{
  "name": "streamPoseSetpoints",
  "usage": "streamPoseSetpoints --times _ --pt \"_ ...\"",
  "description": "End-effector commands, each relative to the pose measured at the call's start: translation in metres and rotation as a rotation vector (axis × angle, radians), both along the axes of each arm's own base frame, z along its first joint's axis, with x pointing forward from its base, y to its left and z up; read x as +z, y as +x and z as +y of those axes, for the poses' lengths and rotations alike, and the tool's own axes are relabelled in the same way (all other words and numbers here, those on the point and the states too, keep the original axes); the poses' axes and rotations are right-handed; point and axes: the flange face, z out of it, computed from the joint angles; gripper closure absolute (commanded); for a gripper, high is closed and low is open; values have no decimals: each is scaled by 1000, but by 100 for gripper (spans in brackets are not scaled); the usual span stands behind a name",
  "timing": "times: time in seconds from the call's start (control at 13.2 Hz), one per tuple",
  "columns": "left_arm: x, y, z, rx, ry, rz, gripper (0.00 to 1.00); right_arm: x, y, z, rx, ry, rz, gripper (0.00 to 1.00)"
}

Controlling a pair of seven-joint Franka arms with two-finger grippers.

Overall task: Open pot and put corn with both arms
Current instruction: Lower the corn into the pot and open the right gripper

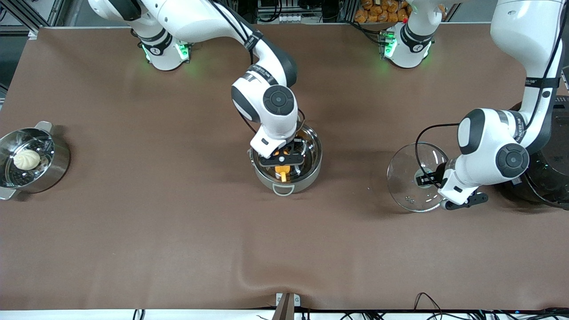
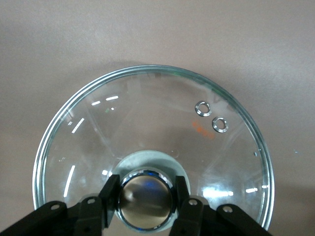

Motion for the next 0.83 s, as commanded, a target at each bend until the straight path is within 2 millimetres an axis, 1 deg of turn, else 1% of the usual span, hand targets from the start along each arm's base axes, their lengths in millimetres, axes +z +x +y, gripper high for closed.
streamPoseSetpoints --times 0.0,0.15,0.3,0.45,0.6,0.75 --pt "7 -8 -1 -26 13 -29 100 3 0 5 -22 2 9 100" --pt "-6 -14 -1 -25 10 -46 100 0 -10 11 -14 -11 21 100" --pt "-17 -20 -4 -25 9 -55 100 -1 -11 10 -13 -18 28 100" --pt "-20 -23 -7 -28 8 -61 100 -1 -14 13 -7 -20 29 100" --pt "-18 -25 -9 -30 8 -72 100 -3 -16 14 -6 -21 30 100" --pt "-24 -28 -9 -27 6 -79 100 -5 -16 14 -6 -23 32 100"
